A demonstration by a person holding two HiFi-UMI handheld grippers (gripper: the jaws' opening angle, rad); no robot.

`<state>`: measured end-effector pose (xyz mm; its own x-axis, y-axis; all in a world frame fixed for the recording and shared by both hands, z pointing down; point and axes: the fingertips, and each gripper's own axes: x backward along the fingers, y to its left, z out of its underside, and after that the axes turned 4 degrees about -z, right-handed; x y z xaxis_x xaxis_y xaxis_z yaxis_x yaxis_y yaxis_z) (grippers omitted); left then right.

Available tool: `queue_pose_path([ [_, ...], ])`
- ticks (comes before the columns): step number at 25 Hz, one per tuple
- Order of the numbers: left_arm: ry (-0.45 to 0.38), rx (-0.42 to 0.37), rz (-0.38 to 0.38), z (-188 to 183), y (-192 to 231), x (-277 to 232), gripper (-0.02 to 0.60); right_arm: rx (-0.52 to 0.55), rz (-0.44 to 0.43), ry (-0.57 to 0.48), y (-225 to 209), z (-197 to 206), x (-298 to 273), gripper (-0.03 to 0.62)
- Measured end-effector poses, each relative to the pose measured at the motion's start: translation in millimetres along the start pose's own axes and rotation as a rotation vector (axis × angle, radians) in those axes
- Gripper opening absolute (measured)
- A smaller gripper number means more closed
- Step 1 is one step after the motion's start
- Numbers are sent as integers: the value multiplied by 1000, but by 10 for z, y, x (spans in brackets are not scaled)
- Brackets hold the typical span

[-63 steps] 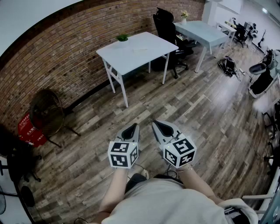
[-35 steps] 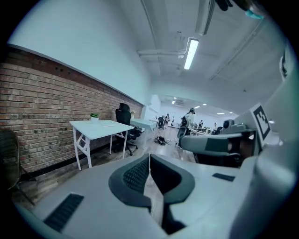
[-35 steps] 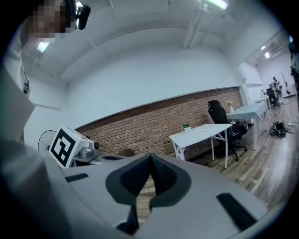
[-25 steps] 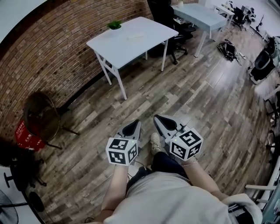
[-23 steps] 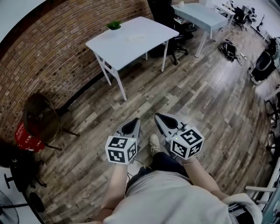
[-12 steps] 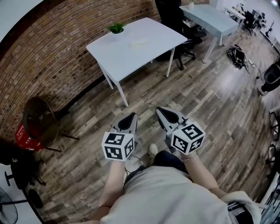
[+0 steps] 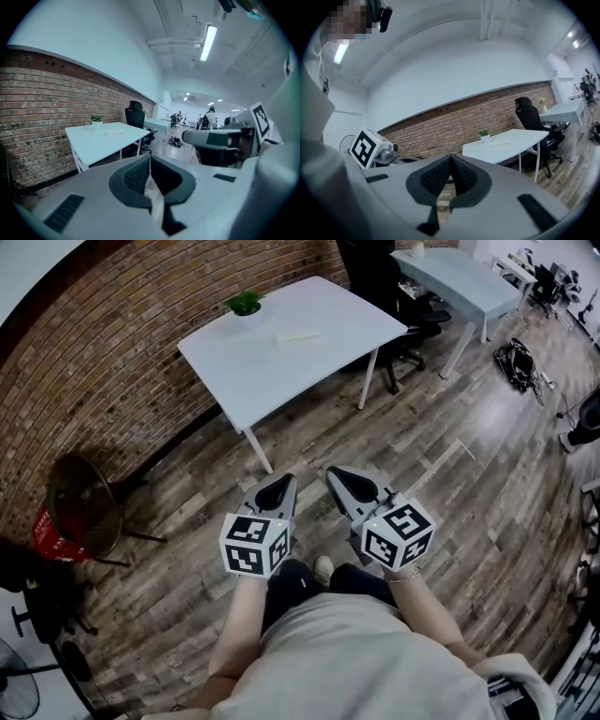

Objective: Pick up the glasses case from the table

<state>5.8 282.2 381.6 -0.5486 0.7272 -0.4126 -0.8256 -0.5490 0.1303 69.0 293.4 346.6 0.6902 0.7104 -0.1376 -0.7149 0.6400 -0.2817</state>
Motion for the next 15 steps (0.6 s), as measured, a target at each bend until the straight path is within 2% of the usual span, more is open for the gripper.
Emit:
queue_pose_path([
  [8,57,30,1,78,200,-299,9,-79,33,34,-384,129,-142,0],
  [15,95,34,70,23,389,-801,9,-100,106,58,-819,150,-392,-1],
])
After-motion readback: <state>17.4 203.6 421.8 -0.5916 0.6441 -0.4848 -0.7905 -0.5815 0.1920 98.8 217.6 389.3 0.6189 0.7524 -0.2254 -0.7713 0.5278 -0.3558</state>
